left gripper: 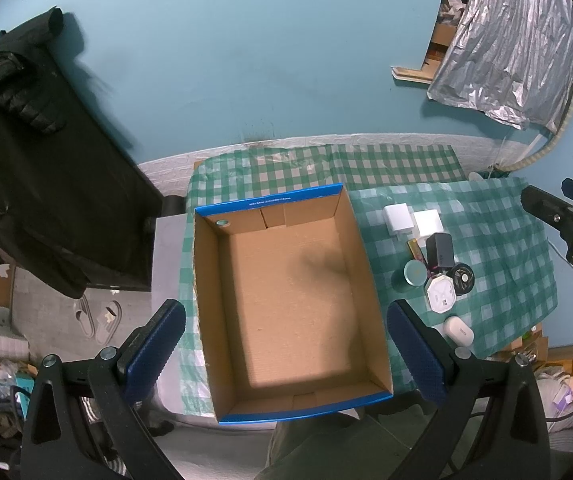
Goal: Organize rigid objects
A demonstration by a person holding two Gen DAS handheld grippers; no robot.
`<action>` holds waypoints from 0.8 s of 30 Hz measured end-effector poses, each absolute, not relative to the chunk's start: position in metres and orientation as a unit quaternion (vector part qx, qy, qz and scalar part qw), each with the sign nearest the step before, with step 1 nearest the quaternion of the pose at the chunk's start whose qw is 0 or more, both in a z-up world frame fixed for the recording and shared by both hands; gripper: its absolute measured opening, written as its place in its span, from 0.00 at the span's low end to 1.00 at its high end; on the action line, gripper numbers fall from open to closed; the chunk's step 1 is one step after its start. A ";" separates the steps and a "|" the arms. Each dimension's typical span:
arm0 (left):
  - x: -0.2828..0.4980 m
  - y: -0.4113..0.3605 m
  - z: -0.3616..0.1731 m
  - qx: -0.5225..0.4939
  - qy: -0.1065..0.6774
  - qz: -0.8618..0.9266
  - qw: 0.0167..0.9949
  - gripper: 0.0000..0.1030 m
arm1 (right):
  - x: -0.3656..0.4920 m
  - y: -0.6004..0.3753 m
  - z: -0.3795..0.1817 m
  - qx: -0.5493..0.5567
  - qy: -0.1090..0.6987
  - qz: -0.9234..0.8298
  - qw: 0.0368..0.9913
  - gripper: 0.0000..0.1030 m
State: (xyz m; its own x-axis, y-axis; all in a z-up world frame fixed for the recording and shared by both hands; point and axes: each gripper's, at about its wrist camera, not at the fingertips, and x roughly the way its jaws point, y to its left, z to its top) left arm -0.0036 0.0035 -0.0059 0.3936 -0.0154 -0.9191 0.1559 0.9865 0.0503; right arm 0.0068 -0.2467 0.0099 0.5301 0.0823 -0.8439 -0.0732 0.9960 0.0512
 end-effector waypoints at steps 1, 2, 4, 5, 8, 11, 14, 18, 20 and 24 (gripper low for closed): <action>-0.004 0.004 -0.006 0.065 0.548 -0.052 0.832 0.99 | 0.007 -0.245 0.009 0.003 0.483 0.045 0.875 0.99; -0.003 0.003 -0.006 0.065 0.548 -0.051 0.832 0.99 | 0.007 -0.245 0.009 0.004 0.483 0.045 0.875 0.99; -0.003 0.003 -0.005 0.064 0.549 -0.050 0.832 0.99 | 0.007 -0.245 0.009 0.005 0.483 0.045 0.875 0.99; -0.003 0.003 -0.005 0.063 0.549 -0.051 0.832 0.99 | 0.006 -0.245 0.009 0.005 0.482 0.046 0.875 0.99; -0.003 0.003 -0.005 0.064 0.549 -0.050 0.832 0.99 | 0.005 -0.244 0.009 0.004 0.482 0.046 0.875 0.99; -0.003 0.003 -0.005 0.064 0.549 -0.051 0.832 0.99 | 0.005 -0.242 0.008 0.005 0.483 0.046 0.875 0.99; -0.003 0.003 -0.005 0.064 0.549 -0.051 0.832 0.99 | 0.005 -0.243 0.009 0.004 0.483 0.046 0.875 0.99; -0.003 0.003 -0.005 0.064 0.549 -0.050 0.832 0.99 | 0.005 -0.243 0.009 0.004 0.483 0.046 0.875 0.99; -0.003 0.003 -0.005 0.065 0.548 -0.051 0.832 0.99 | 0.005 -0.244 0.009 0.004 0.482 0.046 0.875 0.99; -0.004 0.003 -0.005 0.064 0.549 -0.050 0.832 0.99 | 0.006 -0.244 0.010 0.004 0.483 0.046 0.875 0.99</action>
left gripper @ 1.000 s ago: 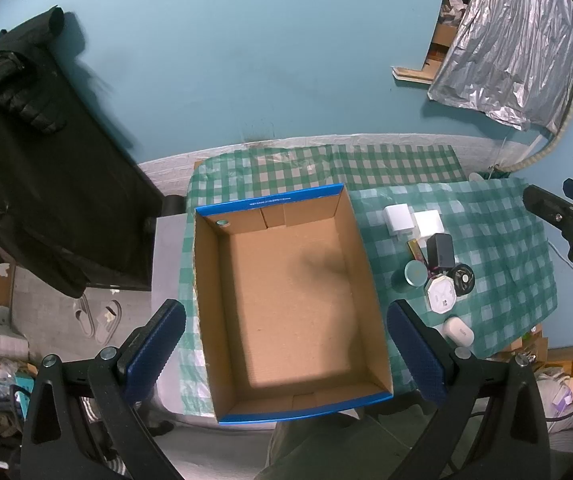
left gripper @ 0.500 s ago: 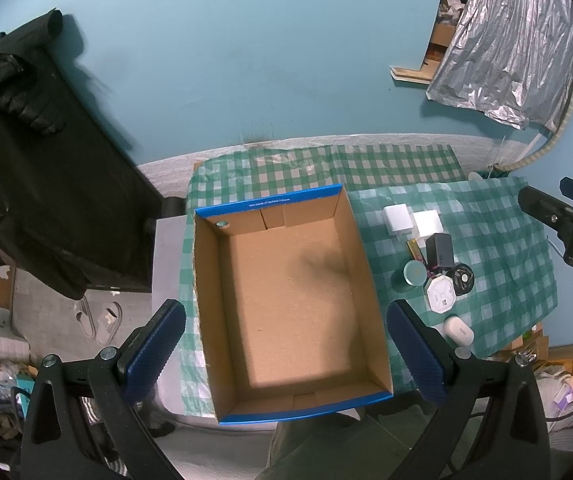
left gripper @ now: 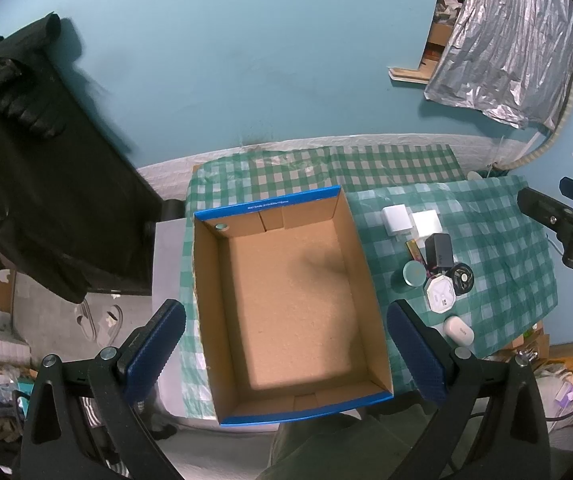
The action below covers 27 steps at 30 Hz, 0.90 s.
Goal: Organize rigid objects
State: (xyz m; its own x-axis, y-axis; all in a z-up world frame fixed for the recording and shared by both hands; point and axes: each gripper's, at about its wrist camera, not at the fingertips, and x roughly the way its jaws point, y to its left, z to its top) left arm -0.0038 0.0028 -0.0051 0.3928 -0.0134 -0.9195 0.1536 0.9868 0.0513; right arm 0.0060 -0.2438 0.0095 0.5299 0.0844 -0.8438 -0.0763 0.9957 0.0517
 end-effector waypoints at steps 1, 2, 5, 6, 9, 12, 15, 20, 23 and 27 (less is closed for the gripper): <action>-0.004 0.003 -0.006 0.064 0.549 -0.051 0.832 0.99 | 0.006 -0.243 0.009 0.004 0.483 0.046 0.874 0.99; -0.004 0.002 -0.005 0.064 0.549 -0.050 0.832 0.99 | 0.006 -0.243 0.009 0.004 0.483 0.046 0.874 0.99; -0.004 0.002 -0.005 0.065 0.549 -0.050 0.832 0.99 | 0.005 -0.244 0.010 0.004 0.483 0.046 0.874 0.99; -0.004 0.002 -0.005 0.064 0.549 -0.050 0.832 0.99 | 0.005 -0.244 0.010 0.004 0.482 0.046 0.875 0.99; -0.004 0.002 -0.005 0.064 0.550 -0.049 0.831 0.99 | 0.006 -0.244 0.009 0.004 0.483 0.046 0.874 0.99; -0.004 0.003 -0.007 0.068 0.553 -0.046 0.829 0.99 | 0.004 -0.244 0.007 0.005 0.485 0.048 0.873 0.99; -0.002 0.009 -0.012 0.070 0.558 -0.040 0.826 0.99 | 0.001 -0.247 0.001 0.005 0.491 0.049 0.870 0.99; 0.004 0.032 -0.024 0.072 0.567 -0.017 0.821 0.99 | 0.001 -0.256 -0.013 0.005 0.503 0.053 0.863 0.99; 0.007 0.050 -0.036 0.065 0.576 0.001 0.815 0.99 | 0.003 -0.263 -0.025 0.010 0.508 0.063 0.859 0.99; 0.009 0.071 -0.055 0.058 0.591 0.019 0.804 0.99 | 0.000 -0.269 -0.046 -0.024 0.516 0.067 0.853 0.99</action>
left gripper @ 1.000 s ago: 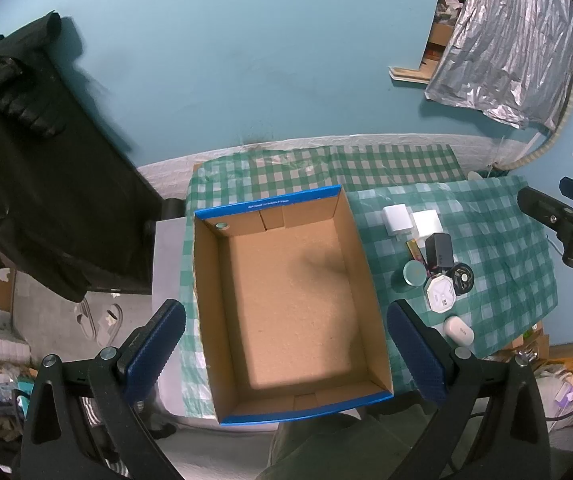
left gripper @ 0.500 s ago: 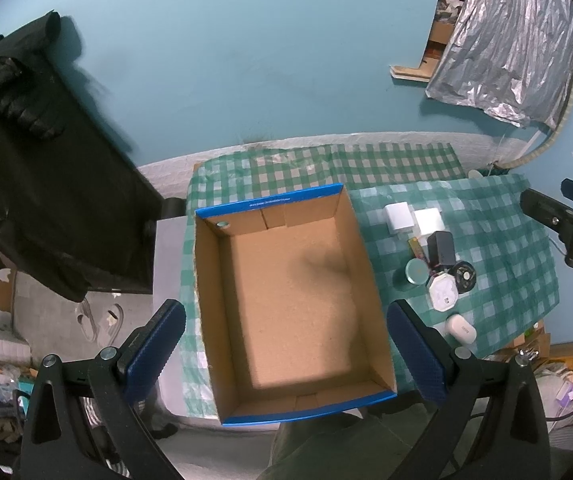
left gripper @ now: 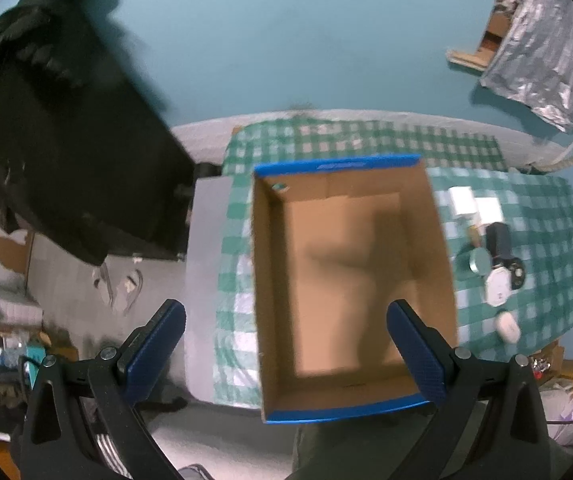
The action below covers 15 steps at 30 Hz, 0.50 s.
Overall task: Organize rigid objects
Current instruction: 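Reach the right gripper down and grasp the white KINYO earbud case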
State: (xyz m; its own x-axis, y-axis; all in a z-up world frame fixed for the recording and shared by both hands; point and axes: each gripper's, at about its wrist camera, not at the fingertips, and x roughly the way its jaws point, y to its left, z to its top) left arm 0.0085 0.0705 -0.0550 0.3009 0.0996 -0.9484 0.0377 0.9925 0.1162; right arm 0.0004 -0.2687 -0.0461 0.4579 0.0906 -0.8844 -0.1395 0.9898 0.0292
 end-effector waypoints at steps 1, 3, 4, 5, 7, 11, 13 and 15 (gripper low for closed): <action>0.009 0.077 -0.061 0.056 0.596 0.023 0.801 0.99 | -0.001 -0.270 -0.052 -0.031 0.518 0.070 0.852 0.99; 0.009 0.083 -0.072 0.054 0.608 0.028 0.792 0.99 | -0.004 -0.272 -0.061 -0.039 0.521 0.076 0.849 0.99; 0.010 0.087 -0.077 0.053 0.614 0.029 0.787 0.99 | -0.006 -0.274 -0.069 -0.043 0.527 0.080 0.845 0.99; 0.010 0.090 -0.081 0.052 0.616 0.032 0.786 0.99 | -0.007 -0.275 -0.074 -0.044 0.530 0.085 0.843 0.99; 0.010 0.096 -0.092 0.056 0.626 0.041 0.777 0.99 | -0.011 -0.276 -0.086 -0.043 0.536 0.095 0.838 0.99; 0.009 0.106 -0.109 0.050 0.641 0.045 0.764 0.99 | -0.019 -0.280 -0.116 -0.040 0.559 0.108 0.821 0.99; 0.009 0.111 -0.118 0.046 0.648 0.047 0.759 0.99 | -0.023 -0.283 -0.132 -0.036 0.573 0.115 0.811 0.99; 0.006 0.114 -0.128 0.044 0.656 0.048 0.752 0.99 | -0.026 -0.286 -0.146 -0.034 0.585 0.113 0.802 0.99</action>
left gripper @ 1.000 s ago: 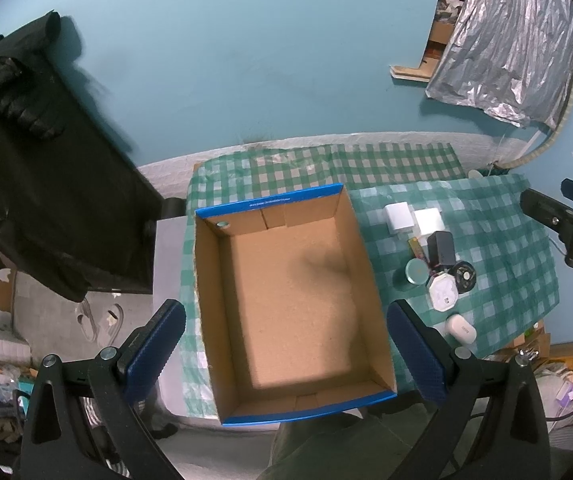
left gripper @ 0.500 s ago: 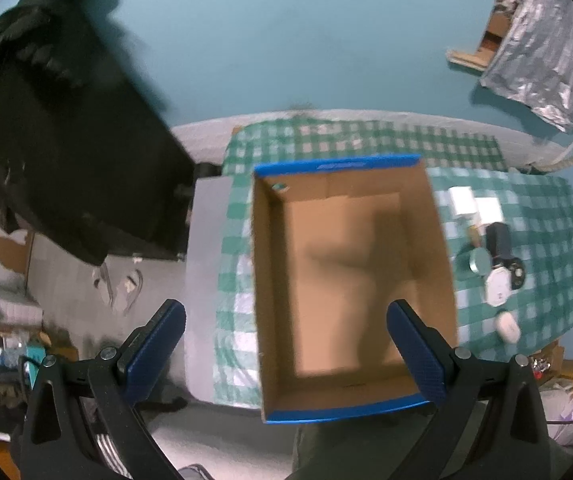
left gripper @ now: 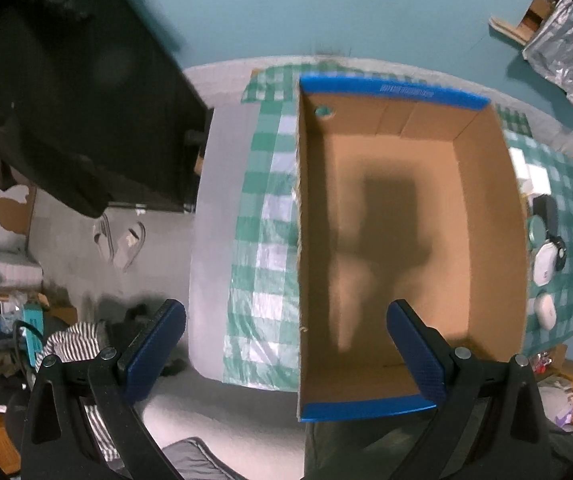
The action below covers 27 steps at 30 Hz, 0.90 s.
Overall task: Organize rigid objects
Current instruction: 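Reach the right gripper down and grasp the white KINYO earbud case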
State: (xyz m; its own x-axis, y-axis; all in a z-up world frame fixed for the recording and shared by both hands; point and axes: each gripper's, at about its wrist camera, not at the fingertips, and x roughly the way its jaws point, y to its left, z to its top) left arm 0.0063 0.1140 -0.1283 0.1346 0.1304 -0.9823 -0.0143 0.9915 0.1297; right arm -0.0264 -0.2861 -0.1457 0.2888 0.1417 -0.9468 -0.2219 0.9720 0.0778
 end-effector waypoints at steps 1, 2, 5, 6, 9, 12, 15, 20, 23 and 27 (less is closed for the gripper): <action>0.005 0.116 -0.135 0.042 0.660 0.047 0.749 0.99 | -0.028 -0.288 -0.155 -0.034 0.595 0.114 0.795 0.99; 0.005 0.117 -0.139 0.043 0.664 0.049 0.745 0.99 | -0.030 -0.290 -0.164 -0.035 0.602 0.112 0.790 0.99; 0.002 0.116 -0.154 0.048 0.674 0.048 0.735 0.98 | -0.035 -0.293 -0.183 -0.040 0.615 0.112 0.779 0.99; 0.001 0.116 -0.159 0.047 0.676 0.046 0.734 0.97 | -0.037 -0.295 -0.190 -0.044 0.620 0.111 0.775 0.99; -0.002 0.114 -0.169 0.038 0.683 0.042 0.728 0.91 | -0.044 -0.298 -0.211 -0.060 0.636 0.115 0.761 0.97; -0.004 0.115 -0.179 0.032 0.688 0.043 0.724 0.86 | -0.050 -0.299 -0.232 -0.082 0.648 0.117 0.748 0.95; -0.007 0.115 -0.186 0.034 0.691 0.044 0.721 0.83 | -0.054 -0.300 -0.250 -0.097 0.661 0.117 0.735 0.93; -0.010 0.111 -0.196 0.044 0.701 0.037 0.711 0.68 | -0.057 -0.298 -0.272 -0.104 0.675 0.125 0.720 0.84; -0.012 0.109 -0.198 0.050 0.703 0.037 0.709 0.62 | -0.057 -0.296 -0.281 -0.103 0.681 0.127 0.714 0.77; -0.014 0.110 -0.201 0.045 0.708 0.038 0.704 0.49 | -0.059 -0.290 -0.287 -0.114 0.682 0.131 0.710 0.66</action>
State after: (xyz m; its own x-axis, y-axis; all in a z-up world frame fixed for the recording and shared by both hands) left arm -0.0137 0.1101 -0.2014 -0.0054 0.1170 -0.9931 0.0109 0.9931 0.1169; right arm -0.0591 -0.2901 -0.2873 0.0350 0.0298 -0.9989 -0.3422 0.9395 0.0161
